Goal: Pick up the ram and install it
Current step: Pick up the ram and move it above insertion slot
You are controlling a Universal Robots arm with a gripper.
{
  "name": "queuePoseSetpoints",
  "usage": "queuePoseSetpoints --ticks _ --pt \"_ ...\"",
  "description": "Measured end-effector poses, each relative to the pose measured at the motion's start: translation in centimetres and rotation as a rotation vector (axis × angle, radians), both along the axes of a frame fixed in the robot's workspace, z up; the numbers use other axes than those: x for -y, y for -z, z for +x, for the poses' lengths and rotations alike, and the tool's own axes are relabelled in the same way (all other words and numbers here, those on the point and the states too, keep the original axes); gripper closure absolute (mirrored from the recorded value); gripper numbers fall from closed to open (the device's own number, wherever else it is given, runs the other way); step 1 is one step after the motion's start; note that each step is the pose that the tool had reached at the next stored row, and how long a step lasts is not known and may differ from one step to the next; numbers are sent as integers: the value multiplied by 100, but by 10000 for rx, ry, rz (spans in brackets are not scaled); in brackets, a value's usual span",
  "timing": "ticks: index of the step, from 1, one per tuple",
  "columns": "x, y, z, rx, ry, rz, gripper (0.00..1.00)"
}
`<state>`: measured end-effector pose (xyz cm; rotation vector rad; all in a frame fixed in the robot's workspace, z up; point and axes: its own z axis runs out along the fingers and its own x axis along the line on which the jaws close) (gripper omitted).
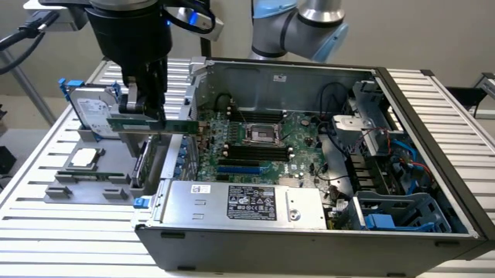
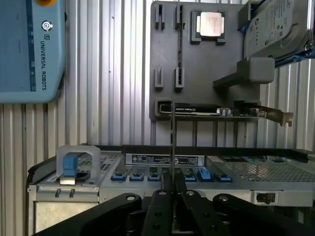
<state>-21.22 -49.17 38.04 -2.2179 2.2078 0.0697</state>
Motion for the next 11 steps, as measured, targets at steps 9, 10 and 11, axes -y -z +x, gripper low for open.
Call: queuePoseSetpoints --ticks 9,10,11 --pt "-4 -1 410 -1 0 72 87" --pt "-6 -1 456 -2 1 81 87" --pt "-7 -1 501 -2 0 91 87"
